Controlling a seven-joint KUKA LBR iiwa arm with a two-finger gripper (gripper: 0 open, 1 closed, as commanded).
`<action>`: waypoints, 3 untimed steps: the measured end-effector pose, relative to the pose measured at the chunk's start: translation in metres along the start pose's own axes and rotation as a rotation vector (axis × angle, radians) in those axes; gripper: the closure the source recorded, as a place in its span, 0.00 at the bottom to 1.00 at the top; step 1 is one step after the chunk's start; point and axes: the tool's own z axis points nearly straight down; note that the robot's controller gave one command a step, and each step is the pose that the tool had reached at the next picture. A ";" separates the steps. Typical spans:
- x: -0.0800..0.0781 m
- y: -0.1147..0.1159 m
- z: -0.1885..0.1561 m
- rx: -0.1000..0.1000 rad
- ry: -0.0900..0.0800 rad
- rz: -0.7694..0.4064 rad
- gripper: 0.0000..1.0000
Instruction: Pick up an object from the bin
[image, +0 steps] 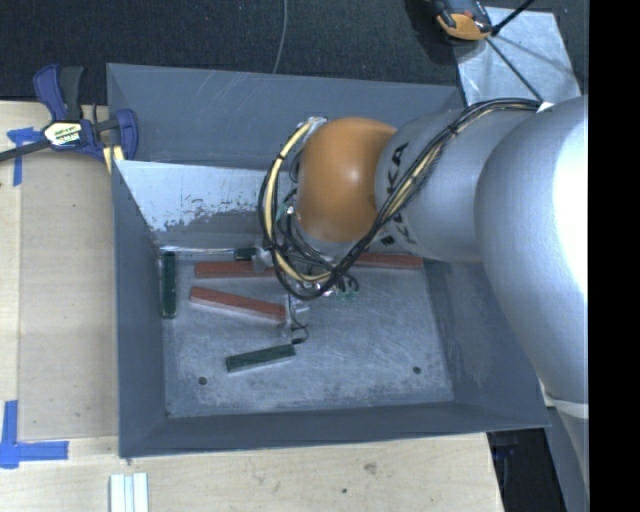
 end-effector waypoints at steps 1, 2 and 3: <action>0.003 0.016 0.001 0.000 0.002 -0.251 0.00; 0.000 0.020 0.013 0.000 0.001 -0.339 0.00; 0.067 0.033 0.020 0.000 -0.001 -0.164 1.00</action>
Offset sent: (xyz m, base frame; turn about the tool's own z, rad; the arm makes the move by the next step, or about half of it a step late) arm -0.0046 0.0213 -0.0211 -0.3508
